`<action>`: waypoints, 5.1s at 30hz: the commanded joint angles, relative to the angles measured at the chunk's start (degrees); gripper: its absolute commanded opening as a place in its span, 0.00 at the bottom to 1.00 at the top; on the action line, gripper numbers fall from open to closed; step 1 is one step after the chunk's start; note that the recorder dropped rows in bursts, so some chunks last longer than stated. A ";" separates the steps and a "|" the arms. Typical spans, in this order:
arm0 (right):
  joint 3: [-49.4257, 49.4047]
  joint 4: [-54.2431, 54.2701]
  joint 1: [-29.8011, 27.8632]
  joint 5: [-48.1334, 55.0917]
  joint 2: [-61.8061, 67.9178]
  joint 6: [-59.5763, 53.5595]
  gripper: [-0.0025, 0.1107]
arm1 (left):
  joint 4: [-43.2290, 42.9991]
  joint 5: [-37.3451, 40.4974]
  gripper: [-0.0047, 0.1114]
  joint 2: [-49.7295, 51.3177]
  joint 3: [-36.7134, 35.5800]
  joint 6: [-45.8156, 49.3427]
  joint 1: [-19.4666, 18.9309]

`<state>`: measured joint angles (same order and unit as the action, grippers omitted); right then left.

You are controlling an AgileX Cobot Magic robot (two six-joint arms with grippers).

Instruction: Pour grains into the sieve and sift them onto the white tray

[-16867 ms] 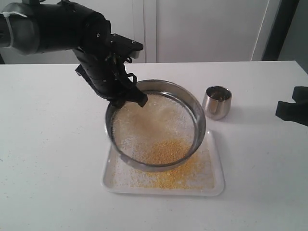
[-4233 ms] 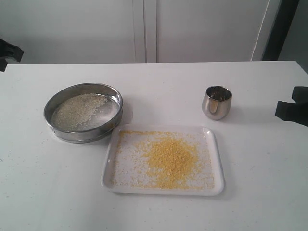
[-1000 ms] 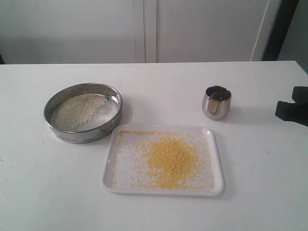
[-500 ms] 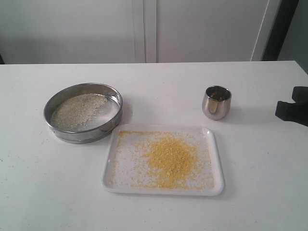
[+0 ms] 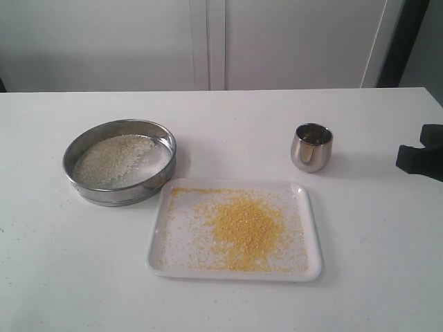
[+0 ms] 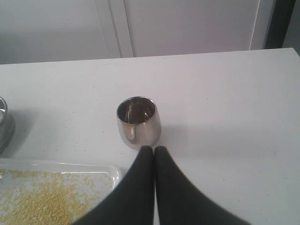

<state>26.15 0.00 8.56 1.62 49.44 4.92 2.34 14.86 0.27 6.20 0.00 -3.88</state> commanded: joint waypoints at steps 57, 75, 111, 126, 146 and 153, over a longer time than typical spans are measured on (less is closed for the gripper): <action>-0.19 0.00 0.04 -0.42 -0.20 -0.14 0.02 | 0.57 -1.59 0.04 -0.27 -6.20 0.00 -0.04; -0.19 0.00 0.04 -0.42 -8.21 -0.25 0.02 | 0.57 -1.59 0.04 -0.27 -6.20 0.00 -0.04; -0.65 0.00 -0.08 17.99 -36.02 -0.25 0.02 | 0.57 -1.48 0.04 -0.27 -6.20 0.00 -0.04; -7.36 0.00 -0.08 18.01 -44.13 -0.25 0.02 | 0.57 -1.58 0.04 -0.27 -6.20 0.00 -0.04; -7.53 0.59 -0.08 18.25 -44.31 -4.15 0.02 | 0.57 -1.58 0.04 -0.27 -6.20 0.00 -0.04; -8.00 2.14 -0.08 18.84 -44.31 -6.24 0.02 | 0.57 -1.58 0.04 -0.27 -6.20 0.00 -0.04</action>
<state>18.74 1.58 8.56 20.39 5.33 -0.31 2.54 13.52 0.27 0.30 0.00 -3.88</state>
